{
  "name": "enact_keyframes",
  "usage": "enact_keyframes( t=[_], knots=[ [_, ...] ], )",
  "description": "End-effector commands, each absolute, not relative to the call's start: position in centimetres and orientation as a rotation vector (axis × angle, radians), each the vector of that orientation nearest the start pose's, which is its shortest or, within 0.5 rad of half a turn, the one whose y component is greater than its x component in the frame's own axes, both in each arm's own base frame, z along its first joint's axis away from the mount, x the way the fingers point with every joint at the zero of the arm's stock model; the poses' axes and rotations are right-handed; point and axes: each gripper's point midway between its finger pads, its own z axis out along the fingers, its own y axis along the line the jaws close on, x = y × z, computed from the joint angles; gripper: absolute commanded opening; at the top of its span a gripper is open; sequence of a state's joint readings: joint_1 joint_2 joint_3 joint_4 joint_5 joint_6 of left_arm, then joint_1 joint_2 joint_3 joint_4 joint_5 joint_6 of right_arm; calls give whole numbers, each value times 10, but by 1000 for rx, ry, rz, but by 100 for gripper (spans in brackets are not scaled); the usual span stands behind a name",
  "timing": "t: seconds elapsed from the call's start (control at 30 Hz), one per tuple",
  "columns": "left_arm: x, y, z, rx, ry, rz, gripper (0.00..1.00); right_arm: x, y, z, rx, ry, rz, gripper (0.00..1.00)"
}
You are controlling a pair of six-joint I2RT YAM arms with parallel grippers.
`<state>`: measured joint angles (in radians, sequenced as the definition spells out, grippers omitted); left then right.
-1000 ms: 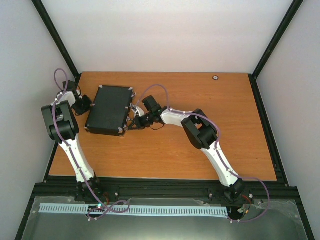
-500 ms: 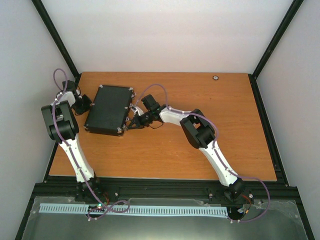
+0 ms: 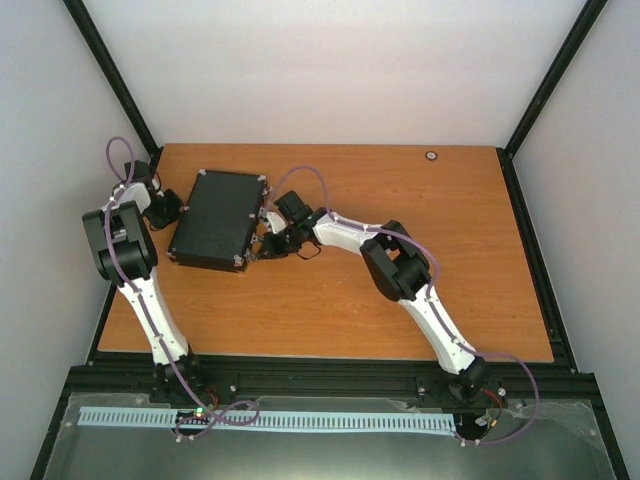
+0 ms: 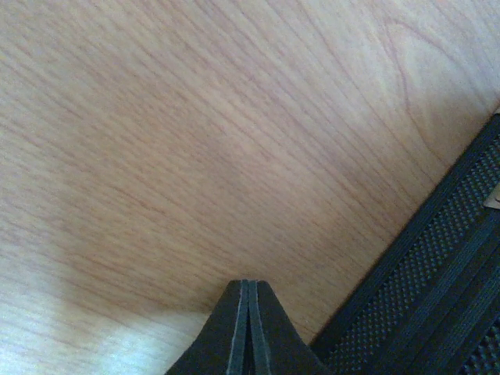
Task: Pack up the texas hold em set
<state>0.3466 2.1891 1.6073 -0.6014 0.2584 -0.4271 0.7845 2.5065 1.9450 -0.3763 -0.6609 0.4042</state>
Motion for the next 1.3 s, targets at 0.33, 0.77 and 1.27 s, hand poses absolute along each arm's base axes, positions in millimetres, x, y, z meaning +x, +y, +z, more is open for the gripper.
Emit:
enact_keyframes(
  t=[0.33, 0.77, 1.27],
  knots=[
    [459, 104, -17, -1036, 2719, -438, 1, 314, 483, 27, -877, 2550, 1347, 3],
    [459, 104, -18, -1035, 2720, -438, 1, 313, 502, 50, -891, 2406, 1530, 3],
    [458, 104, -18, -1039, 2721, -435, 1, 316, 517, 26, -895, 2472, 1557, 3]
  ],
)
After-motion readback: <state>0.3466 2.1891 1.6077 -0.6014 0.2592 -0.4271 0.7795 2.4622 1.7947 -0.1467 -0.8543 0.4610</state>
